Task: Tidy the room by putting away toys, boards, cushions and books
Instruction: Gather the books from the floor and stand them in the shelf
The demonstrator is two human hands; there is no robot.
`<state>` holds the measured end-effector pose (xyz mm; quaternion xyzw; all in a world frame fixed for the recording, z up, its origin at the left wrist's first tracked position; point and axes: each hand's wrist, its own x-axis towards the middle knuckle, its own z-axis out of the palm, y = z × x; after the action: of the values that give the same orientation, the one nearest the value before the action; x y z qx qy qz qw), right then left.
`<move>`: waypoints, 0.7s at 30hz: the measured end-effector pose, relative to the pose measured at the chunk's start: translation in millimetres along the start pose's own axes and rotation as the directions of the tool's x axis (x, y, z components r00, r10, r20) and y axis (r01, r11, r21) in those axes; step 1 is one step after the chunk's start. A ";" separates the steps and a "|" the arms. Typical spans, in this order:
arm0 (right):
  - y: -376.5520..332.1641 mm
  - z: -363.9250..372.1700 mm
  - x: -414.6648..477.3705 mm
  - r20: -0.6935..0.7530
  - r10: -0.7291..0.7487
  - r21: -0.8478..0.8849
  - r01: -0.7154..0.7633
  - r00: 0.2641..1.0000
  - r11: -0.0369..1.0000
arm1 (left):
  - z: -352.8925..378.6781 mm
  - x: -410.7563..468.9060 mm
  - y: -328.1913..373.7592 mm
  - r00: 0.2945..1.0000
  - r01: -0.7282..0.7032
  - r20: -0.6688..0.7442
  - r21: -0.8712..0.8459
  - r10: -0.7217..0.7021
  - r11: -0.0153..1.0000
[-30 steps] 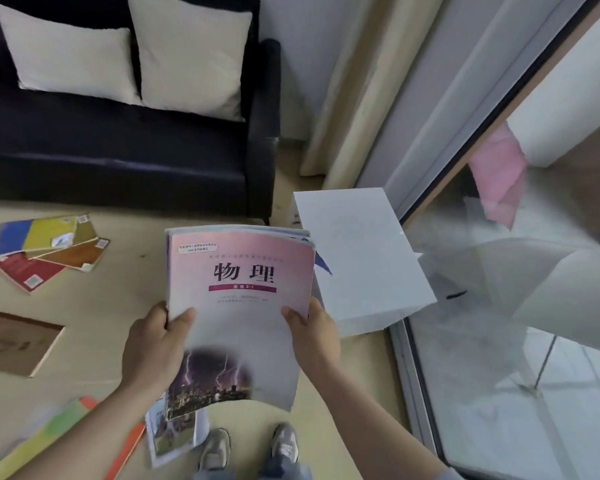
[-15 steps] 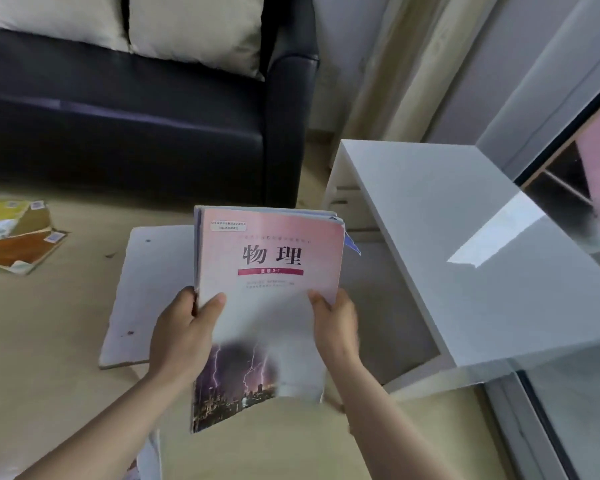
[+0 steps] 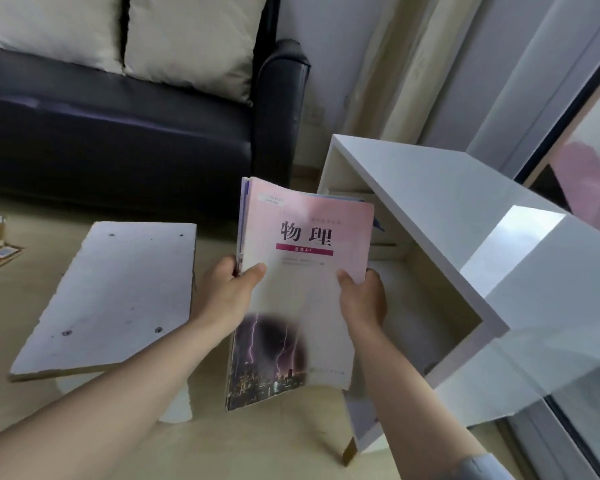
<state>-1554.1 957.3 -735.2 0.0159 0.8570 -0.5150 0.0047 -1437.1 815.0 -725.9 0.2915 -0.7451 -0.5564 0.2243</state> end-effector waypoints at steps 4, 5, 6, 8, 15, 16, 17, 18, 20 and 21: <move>12.5 5.5 17.2 -0.065 0.032 0.012 -0.032 0.997 0.999 | 16.0 19.7 -4.9 0.991 0.066 0.117 -0.068 -0.058 0.995; 16.5 5.7 20.8 -0.075 0.039 0.023 -0.038 0.996 0.999 | 18.5 22.3 -5.3 0.989 0.062 0.139 -0.075 -0.052 0.995; 18.6 7.7 24.1 -0.094 0.047 0.035 -0.043 0.994 0.998 | 20.0 27.7 -7.1 0.987 0.054 0.157 -0.073 -0.042 0.996; 21.3 12.5 29.7 -0.143 0.069 0.066 -0.060 0.987 0.996 | 23.8 39.0 -8.7 0.979 0.046 0.200 -0.085 -0.028 0.995; 12.0 25.1 68.8 -0.241 0.123 0.194 -0.076 0.963 0.978 | 49.4 77.0 -14.5 0.960 0.022 0.279 -0.111 0.010 0.994; 11.5 25.5 77.2 -0.255 0.111 0.197 -0.061 0.961 0.979 | 56.4 81.6 -14.1 0.961 0.016 0.277 -0.102 0.013 0.995; 13.2 26.7 86.4 -0.274 0.102 0.206 -0.045 0.956 0.978 | 63.5 87.0 -13.9 0.966 0.003 0.259 -0.092 0.021 0.996; 15.5 27.8 93.2 -0.290 0.100 0.224 -0.034 0.952 0.974 | 69.7 92.0 -14.9 0.970 -0.011 0.240 -0.074 0.029 0.997; 22.8 32.2 108.2 -0.305 0.110 0.271 -0.024 0.946 0.962 | 83.7 105.8 -19.8 0.977 -0.034 0.210 -0.040 0.042 0.999; 26.3 35.0 115.2 -0.315 0.113 0.290 -0.018 0.942 0.957 | 89.4 113.1 -21.4 0.979 -0.052 0.198 -0.029 0.057 0.998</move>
<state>-1668.6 941.3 -777.6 0.1308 0.7622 -0.6219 -0.1231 -1574.5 795.6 -770.4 0.2112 -0.7649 -0.5850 0.1675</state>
